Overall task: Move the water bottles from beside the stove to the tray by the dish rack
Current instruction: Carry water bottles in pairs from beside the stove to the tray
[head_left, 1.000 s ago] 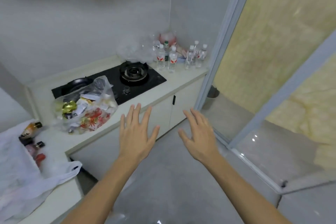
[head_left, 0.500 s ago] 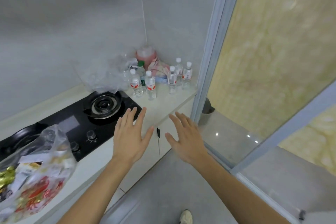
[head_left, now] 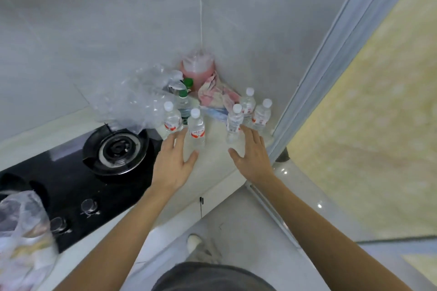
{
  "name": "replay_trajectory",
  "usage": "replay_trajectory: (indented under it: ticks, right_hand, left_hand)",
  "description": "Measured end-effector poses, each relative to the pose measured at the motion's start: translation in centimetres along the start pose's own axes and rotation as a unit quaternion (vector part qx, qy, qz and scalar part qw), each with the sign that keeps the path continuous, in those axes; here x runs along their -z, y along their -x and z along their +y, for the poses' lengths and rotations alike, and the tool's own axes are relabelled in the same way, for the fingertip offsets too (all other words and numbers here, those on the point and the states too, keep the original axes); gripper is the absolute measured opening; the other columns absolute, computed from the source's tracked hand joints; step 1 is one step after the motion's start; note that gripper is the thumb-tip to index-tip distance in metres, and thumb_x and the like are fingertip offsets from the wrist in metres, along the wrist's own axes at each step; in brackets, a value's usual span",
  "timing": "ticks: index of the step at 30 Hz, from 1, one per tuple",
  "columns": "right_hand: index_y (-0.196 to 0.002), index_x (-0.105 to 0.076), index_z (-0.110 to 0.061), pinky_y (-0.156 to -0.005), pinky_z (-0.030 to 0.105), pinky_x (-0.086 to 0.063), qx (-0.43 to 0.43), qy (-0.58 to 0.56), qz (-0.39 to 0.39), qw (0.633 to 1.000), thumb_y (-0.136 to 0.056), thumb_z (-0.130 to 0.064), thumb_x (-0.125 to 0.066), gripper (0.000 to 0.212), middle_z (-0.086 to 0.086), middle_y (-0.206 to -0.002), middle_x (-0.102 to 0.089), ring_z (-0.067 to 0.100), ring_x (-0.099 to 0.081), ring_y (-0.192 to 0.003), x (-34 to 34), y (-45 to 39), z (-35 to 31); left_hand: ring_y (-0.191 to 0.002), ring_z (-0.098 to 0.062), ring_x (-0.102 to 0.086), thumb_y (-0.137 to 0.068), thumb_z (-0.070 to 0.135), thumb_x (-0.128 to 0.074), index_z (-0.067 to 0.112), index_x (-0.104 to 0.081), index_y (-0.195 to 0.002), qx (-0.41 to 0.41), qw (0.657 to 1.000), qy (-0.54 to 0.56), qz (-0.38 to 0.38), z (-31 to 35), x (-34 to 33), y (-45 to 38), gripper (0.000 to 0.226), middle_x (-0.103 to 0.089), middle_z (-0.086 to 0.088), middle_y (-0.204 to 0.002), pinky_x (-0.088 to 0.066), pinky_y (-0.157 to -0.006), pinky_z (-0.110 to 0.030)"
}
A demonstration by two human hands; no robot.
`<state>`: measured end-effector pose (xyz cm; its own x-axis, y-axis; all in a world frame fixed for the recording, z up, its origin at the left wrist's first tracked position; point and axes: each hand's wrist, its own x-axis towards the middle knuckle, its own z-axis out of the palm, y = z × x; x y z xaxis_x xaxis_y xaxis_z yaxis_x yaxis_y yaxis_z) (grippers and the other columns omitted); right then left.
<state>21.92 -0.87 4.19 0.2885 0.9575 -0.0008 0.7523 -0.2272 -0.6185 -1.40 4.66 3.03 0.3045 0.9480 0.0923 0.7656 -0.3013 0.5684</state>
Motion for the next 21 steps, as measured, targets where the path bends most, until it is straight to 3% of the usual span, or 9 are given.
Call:
replay_trajectory:
  ticks: [3,6,9,12,17,21]
  right_hand:
    - [-0.163,-0.025,-0.018,-0.121,0.047,-0.032,-0.034,-0.032,-0.014,0.999,-0.095,-0.029,-0.074,0.084,0.007,-0.165,-0.034,0.03,-0.031,-0.151,-0.5,-5.1,1.4]
    - [-0.163,-0.024,-0.016,-0.123,0.047,-0.029,-0.037,-0.048,-0.01,0.998,-0.092,-0.023,-0.079,0.091,0.01,-0.167,-0.032,0.031,-0.03,-0.154,-1.4,-9.1,3.2]
    - [-0.161,-0.028,-0.016,-0.122,0.047,-0.032,-0.043,-0.056,-0.026,0.997,-0.088,-0.024,-0.083,0.092,0.013,-0.164,-0.036,0.032,-0.035,-0.152,-2.6,-12.1,4.8]
    - [-0.158,-0.035,-0.018,-0.116,0.044,-0.038,-0.061,-0.065,-0.04,0.995,-0.086,-0.028,-0.086,0.089,0.011,-0.159,-0.042,0.033,-0.043,-0.146,-3.9,-14.8,6.3]
    - [-0.158,-0.035,-0.018,-0.114,0.044,-0.042,-0.056,-0.077,-0.09,0.991,-0.082,-0.025,-0.087,0.092,0.009,-0.156,-0.048,0.033,-0.048,-0.142,-5.7,-17.7,8.4]
    - [-0.148,-0.044,-0.022,-0.106,0.043,-0.048,-0.042,-0.096,-0.099,0.99,-0.083,-0.028,-0.087,0.078,0.005,-0.142,-0.061,0.031,-0.059,-0.13,-6.2,-18.7,9.2]
  left_hand:
    - [-0.154,-0.025,-0.031,-0.1,0.037,-0.066,0.024,-0.023,-0.165,0.057,0.995,0.079,-0.019,-0.7,-1.9,-4.4,0.078,-0.031,-0.005,-0.167,-0.037,-0.117,-0.045]
    - [-0.153,-0.024,-0.033,-0.097,0.04,-0.071,0.026,-0.024,-0.164,0.085,0.99,0.105,-0.028,-1.6,-3.9,-7.8,0.083,-0.03,-0.003,-0.167,-0.042,-0.113,-0.048]
    - [-0.149,-0.027,-0.038,-0.093,0.043,-0.075,0.029,-0.026,-0.161,0.122,0.984,0.12,-0.039,-2.2,-5.6,-10.2,0.084,-0.035,-0.004,-0.161,-0.047,-0.108,-0.051]
    - [-0.153,-0.024,-0.033,-0.087,0.043,-0.081,0.034,-0.03,-0.158,0.161,0.972,0.165,-0.047,-2.5,-7.2,-12.0,0.087,-0.034,0.0,-0.163,-0.04,-0.118,-0.051]
    - [-0.138,-0.025,-0.05,-0.071,0.038,-0.091,0.033,-0.041,-0.141,0.229,0.951,0.207,0.004,-2.3,-9.9,-13.8,0.086,-0.052,-0.001,-0.146,-0.044,-0.115,-0.054]
    - [-0.126,-0.015,-0.053,-0.072,0.031,-0.095,0.029,-0.04,-0.15,0.276,0.937,0.209,0.039,-1.0,-10.6,-14.9,0.095,-0.059,0.005,-0.143,-0.044,-0.108,-0.039]
